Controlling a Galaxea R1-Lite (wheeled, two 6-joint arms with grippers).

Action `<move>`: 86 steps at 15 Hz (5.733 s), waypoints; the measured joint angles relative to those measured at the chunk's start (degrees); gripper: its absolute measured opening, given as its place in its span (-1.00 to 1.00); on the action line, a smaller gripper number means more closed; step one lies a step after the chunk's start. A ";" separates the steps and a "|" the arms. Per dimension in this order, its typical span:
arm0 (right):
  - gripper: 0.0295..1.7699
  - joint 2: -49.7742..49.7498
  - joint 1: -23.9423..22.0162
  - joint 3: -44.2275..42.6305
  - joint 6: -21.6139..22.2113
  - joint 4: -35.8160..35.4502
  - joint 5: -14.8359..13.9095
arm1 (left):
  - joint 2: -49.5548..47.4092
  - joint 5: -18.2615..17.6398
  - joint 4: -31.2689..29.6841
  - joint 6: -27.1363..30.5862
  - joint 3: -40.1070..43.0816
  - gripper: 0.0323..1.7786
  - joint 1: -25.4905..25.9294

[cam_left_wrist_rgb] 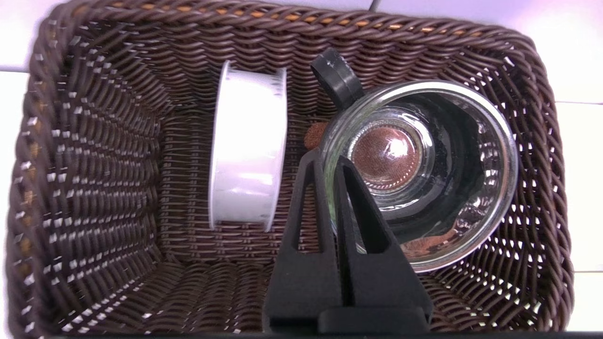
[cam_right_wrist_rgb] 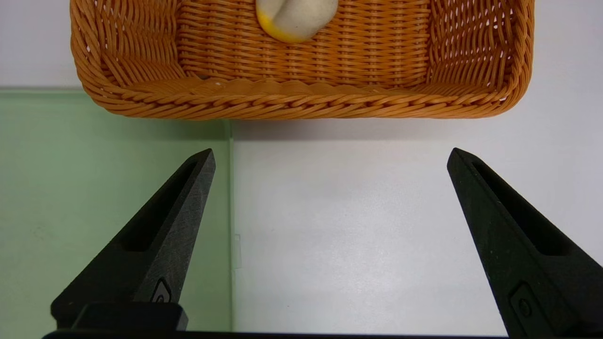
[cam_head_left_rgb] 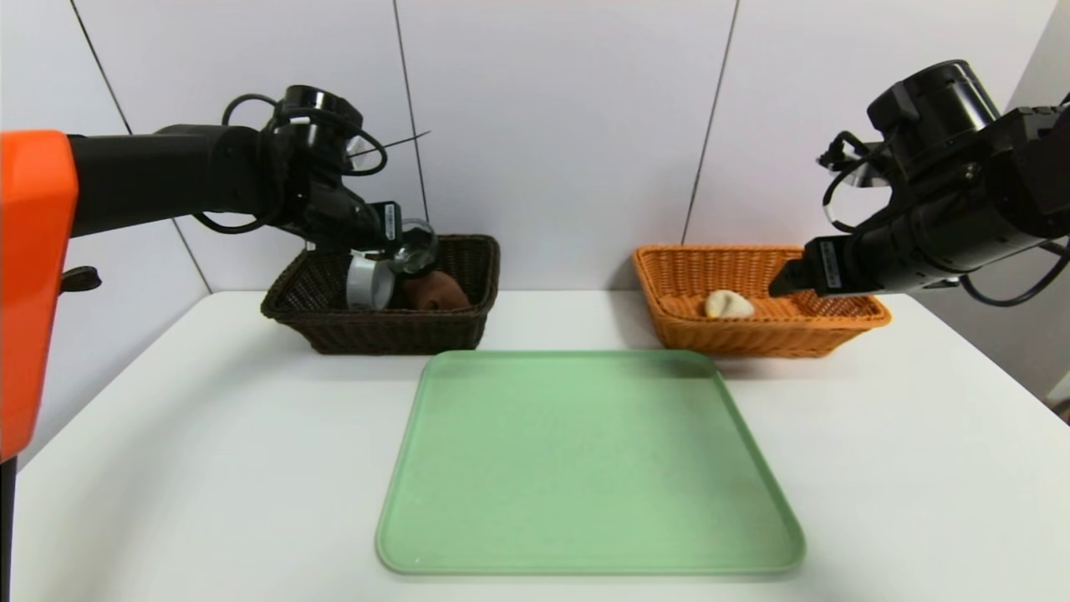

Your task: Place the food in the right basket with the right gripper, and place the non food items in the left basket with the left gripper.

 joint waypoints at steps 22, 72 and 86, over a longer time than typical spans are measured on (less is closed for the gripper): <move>0.92 -1.33 1.04 1.49 0.09 0.11 -0.22 | 4.40 0.07 -0.34 0.83 0.09 0.28 1.13; 0.92 -56.65 -8.80 46.14 0.30 -5.11 -0.99 | -97.59 -0.41 12.57 13.14 73.80 0.90 12.11; 0.92 -99.34 -13.31 61.50 -7.20 -8.19 5.40 | -120.77 -5.02 12.67 16.08 79.88 0.90 12.98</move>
